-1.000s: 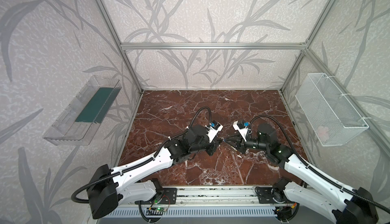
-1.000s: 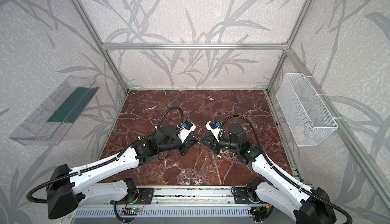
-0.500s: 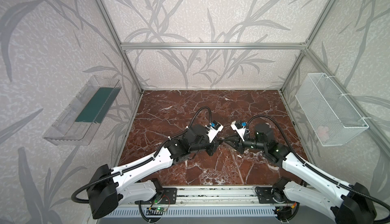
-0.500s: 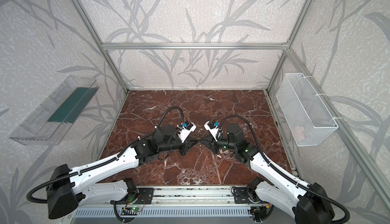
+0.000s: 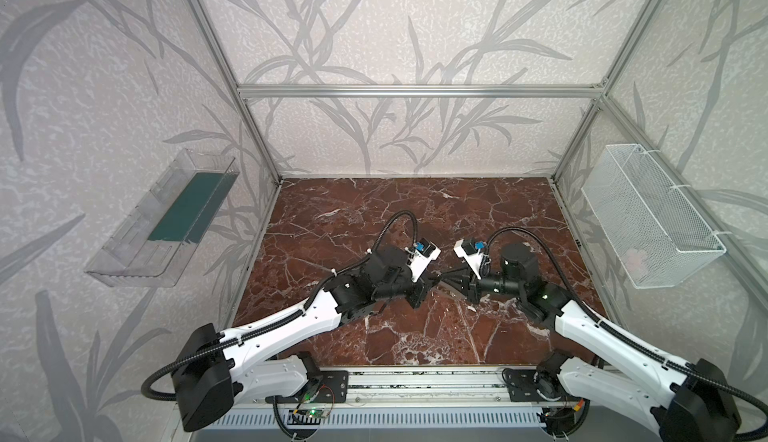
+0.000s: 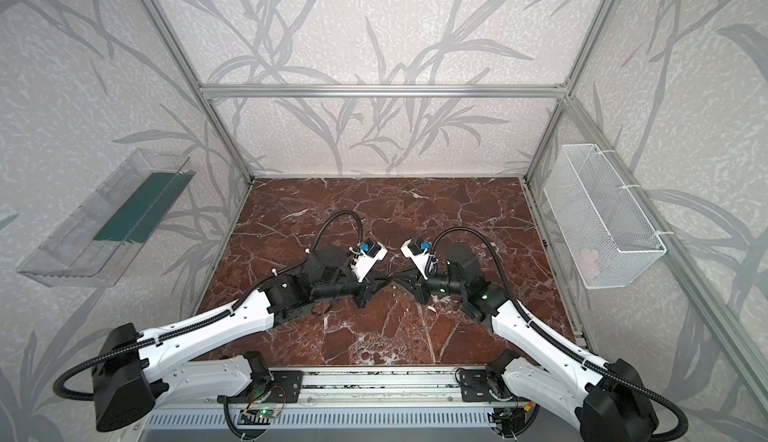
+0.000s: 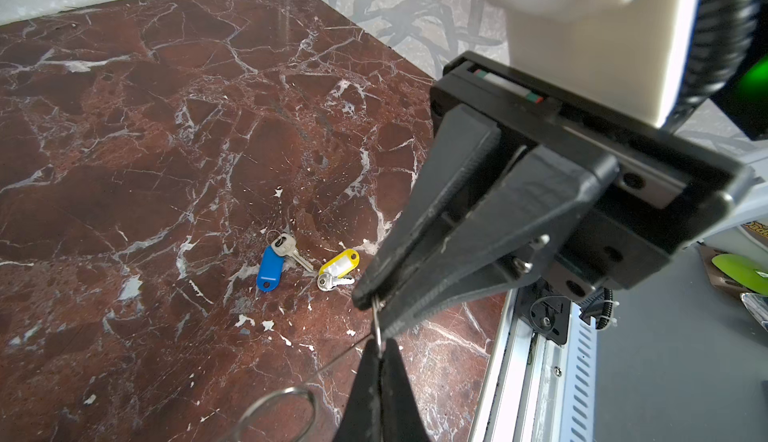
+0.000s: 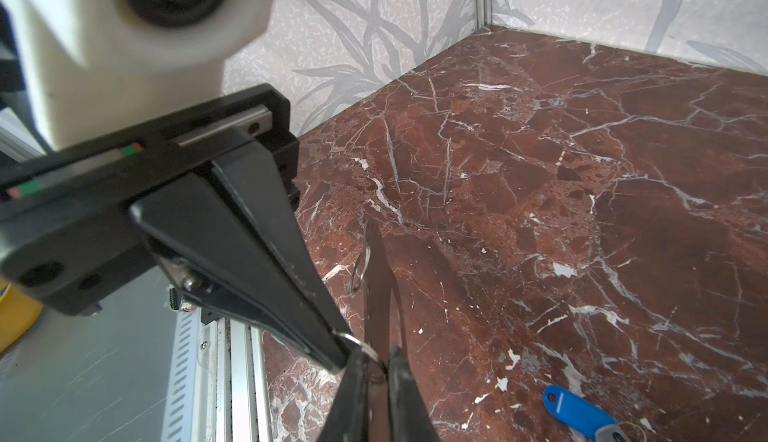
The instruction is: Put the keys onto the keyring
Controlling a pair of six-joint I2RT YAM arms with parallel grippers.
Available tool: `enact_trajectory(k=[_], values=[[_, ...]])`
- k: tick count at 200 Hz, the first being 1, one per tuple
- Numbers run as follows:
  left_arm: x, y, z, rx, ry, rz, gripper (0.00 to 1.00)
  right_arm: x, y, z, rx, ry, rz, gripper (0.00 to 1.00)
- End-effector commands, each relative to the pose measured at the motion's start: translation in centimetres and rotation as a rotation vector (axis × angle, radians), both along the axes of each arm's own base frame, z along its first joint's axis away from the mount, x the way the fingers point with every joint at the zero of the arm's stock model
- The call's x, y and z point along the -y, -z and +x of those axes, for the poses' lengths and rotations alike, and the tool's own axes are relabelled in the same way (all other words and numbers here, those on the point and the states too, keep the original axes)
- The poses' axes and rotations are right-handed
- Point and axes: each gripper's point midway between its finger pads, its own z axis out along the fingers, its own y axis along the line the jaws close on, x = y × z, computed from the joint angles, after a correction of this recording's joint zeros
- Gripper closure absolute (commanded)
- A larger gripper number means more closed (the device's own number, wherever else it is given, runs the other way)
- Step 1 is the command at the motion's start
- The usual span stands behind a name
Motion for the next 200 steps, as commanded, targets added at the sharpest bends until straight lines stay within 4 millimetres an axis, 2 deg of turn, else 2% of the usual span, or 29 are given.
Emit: enact_trajectory(k=[1, 29, 126, 170, 200], values=[[0.9, -2.7, 0.4, 0.036, 0.017, -0.07, 1.0, -0.3, -1.3, 0.1, 0.034, -0.008, 0.027, 0.89], [1.0, -2.6, 0.4, 0.036, 0.017, -0.065, 1.0, -0.2, -1.3, 0.3, 0.036, 0.004, 0.026, 1.0], [0.1, -2.7, 0.9, 0.062, -0.032, -0.057, 1.0, 0.6, -1.0, 1.4, 0.041, 0.103, 0.035, 1.0], [-1.0, -2.7, 1.3, 0.085, -0.083, -0.05, 0.78, 0.9, -1.1, 2.0, 0.038, 0.145, 0.038, 1.0], [-2.7, -3.2, 1.7, 0.126, -0.145, -0.044, 0.74, 1.2, -1.1, 2.2, 0.045, 0.17, 0.033, 1.0]])
